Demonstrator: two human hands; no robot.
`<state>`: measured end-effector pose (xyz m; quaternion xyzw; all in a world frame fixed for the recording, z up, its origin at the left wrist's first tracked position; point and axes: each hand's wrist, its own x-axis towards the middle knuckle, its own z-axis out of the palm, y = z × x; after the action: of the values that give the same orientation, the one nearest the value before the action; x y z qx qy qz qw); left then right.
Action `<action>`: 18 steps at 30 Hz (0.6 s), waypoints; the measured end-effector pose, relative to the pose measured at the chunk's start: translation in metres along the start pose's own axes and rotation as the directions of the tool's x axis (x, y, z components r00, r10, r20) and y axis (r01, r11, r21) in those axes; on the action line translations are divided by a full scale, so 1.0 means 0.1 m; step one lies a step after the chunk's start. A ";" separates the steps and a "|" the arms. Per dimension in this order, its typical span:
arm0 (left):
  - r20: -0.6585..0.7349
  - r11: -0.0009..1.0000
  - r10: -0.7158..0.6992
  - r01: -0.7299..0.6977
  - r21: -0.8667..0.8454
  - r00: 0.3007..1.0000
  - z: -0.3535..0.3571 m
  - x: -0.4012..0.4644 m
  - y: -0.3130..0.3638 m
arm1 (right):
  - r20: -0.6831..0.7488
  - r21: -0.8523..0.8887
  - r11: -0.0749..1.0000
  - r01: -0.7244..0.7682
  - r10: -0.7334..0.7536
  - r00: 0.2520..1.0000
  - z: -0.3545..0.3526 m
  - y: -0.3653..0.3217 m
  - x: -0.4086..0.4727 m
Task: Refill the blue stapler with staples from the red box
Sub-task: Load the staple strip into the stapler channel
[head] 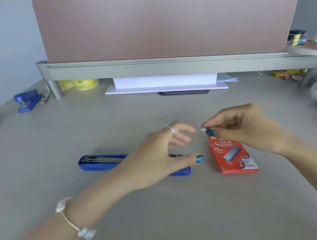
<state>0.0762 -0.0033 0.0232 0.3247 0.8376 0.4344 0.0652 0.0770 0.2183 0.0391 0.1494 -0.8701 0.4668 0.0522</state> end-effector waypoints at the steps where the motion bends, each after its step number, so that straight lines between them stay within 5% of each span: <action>1: -0.031 1.000 0.007 -0.006 0.021 0.999 -0.17 -0.04 -0.09 | 0.021 -0.037 0.999 0.003 -0.002 1.000 0.07 -0.01 0.01; 6: -0.144 0.974 -0.053 0.083 0.210 0.988 -0.59 -0.19 -0.61 | 0.145 -0.221 0.968 0.120 -0.089 0.985 0.49 -0.02 0.06; 10: -0.092 0.944 -0.114 0.137 0.299 0.989 -0.59 -0.25 -0.82 | 0.155 -0.357 0.904 0.237 -0.192 0.969 0.67 0.02 0.05; 18: -0.168 0.968 -0.140 0.170 0.183 0.976 -0.51 -0.28 -0.92 | 0.129 -0.476 0.823 0.310 -0.283 0.950 0.72 0.02 0.00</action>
<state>0.0332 -0.0929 -0.0211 0.2284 0.9017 0.3670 0.0019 0.0802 0.1603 -0.0030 0.2768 -0.9270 0.2127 0.1373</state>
